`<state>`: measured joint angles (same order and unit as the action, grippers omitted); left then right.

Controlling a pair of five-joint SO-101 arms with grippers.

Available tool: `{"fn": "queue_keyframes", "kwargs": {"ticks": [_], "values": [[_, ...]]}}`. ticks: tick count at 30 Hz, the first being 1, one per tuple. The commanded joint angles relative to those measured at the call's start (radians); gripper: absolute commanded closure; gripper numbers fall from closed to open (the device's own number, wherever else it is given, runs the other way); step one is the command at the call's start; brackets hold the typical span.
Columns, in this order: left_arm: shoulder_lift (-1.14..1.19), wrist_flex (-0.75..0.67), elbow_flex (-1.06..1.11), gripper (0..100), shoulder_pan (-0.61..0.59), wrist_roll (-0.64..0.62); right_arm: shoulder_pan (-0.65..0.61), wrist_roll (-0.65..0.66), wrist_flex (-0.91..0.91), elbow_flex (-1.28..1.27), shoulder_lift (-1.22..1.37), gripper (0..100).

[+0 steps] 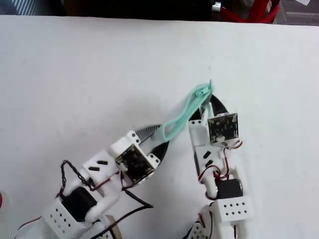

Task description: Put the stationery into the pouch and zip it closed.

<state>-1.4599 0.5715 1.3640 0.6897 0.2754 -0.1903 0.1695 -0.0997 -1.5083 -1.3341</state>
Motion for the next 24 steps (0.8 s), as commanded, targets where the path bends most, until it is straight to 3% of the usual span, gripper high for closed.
{"fn": "queue_keyframes", "kwargs": {"ticks": [1,8,11,14,24], "values": [[0.007,-0.014,0.002,98,0.025,0.009,0.001,-0.002,-0.064,0.052,-0.114,95.0],[0.002,-0.103,0.043,92,0.001,-0.005,0.054,0.0,-0.252,0.068,-0.406,98.1],[0.002,-0.163,0.075,82,-0.039,-0.155,0.068,-0.003,-0.343,0.107,-0.469,98.1],[0.004,-0.173,0.077,78,-0.068,-0.25,0.064,-0.003,-0.377,0.152,-0.44,98.1],[0.005,-0.193,0.104,80,-0.054,-0.186,0.068,-0.008,-0.611,0.5,-0.101,98.1]]}}
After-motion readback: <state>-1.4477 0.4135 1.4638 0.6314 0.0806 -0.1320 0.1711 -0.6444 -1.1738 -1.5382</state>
